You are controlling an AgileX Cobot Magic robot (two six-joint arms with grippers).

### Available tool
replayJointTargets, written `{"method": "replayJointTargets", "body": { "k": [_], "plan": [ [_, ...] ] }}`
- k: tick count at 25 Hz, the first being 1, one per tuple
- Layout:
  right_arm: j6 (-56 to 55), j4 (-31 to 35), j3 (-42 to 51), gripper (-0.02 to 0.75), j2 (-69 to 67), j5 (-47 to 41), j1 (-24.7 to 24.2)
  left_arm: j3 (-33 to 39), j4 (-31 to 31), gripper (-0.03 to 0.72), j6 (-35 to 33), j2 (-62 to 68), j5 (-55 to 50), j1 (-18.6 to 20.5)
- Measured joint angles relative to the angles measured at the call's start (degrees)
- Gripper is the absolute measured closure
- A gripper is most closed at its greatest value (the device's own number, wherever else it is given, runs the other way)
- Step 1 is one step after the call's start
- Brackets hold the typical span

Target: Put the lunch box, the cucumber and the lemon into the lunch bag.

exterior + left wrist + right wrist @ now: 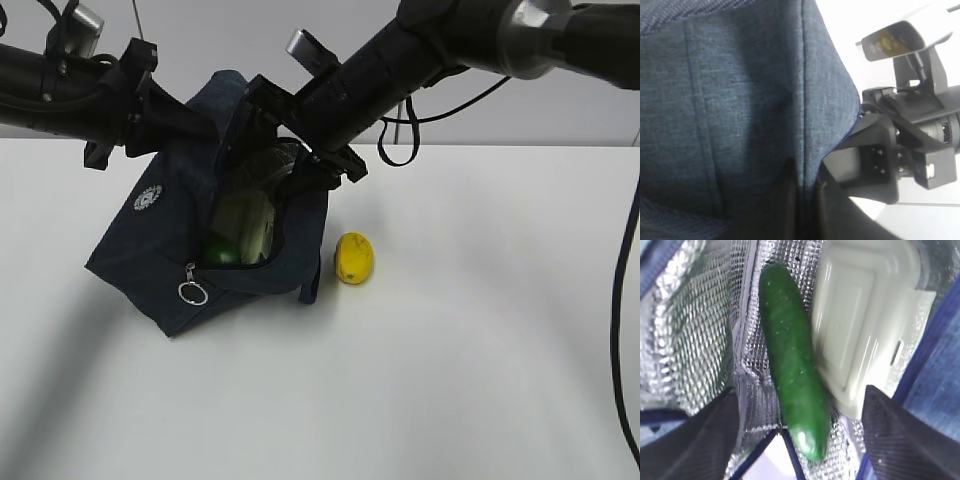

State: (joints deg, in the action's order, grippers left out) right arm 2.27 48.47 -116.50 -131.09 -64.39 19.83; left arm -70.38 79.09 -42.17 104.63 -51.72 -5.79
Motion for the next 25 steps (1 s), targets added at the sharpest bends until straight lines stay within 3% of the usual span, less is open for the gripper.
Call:
{"method": "replayJointTargets", "body": {
  "k": [14,25],
  "plan": [
    [0.44,-3.60,-4.92,0.165,0.12,-5.57,-4.03,0.00,-0.11,0.685,-0.18,0.00,-2.00,0.00],
    [0.20,-12.89,-4.92,0.165,5.31,-5.95,-4.12,0.00,1.63,0.685,-0.18,0.00,-2.80,2.70]
  ]
}}
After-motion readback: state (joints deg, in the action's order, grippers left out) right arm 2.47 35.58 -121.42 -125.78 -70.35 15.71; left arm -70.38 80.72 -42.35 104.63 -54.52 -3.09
